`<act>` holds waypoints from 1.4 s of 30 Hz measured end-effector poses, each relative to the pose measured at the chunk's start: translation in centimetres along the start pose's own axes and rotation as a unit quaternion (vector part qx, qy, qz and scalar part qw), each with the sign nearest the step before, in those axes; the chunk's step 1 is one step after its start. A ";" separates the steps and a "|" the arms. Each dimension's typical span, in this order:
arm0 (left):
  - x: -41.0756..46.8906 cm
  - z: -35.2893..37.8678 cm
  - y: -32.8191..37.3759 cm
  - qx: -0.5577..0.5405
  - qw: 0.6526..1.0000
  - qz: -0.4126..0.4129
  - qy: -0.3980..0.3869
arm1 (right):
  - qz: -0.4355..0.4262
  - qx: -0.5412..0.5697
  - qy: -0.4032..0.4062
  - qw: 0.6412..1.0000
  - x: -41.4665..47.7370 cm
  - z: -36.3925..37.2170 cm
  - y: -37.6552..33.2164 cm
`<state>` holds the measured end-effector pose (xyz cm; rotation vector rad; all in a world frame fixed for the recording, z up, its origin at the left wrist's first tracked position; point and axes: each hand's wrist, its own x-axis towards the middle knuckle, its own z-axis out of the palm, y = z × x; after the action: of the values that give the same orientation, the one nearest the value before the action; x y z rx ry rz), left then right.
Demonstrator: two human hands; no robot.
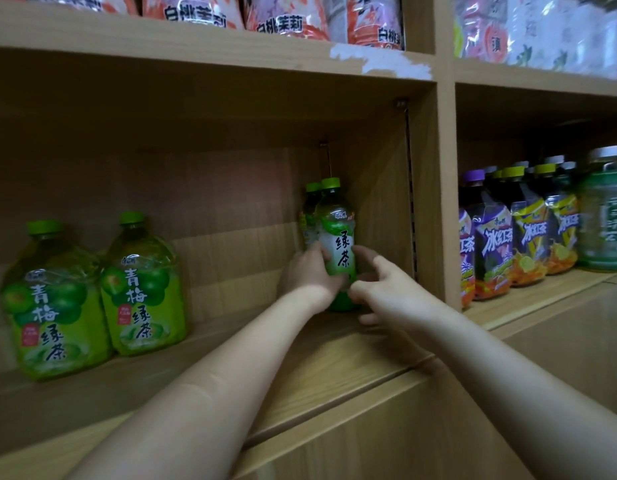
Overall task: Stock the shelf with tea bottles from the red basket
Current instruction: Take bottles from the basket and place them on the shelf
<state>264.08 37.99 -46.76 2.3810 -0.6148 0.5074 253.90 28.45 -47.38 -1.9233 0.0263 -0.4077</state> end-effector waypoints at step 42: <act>-28.4 30.4 19.4 0.059 0.833 0.306 -0.457 | 0.467 -0.027 0.248 0.848 -33.2 -23.2 35.3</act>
<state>236.55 13.25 -73.88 2.4067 -1.8398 -0.4394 222.02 0.97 -80.71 -1.5729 1.2711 -0.2122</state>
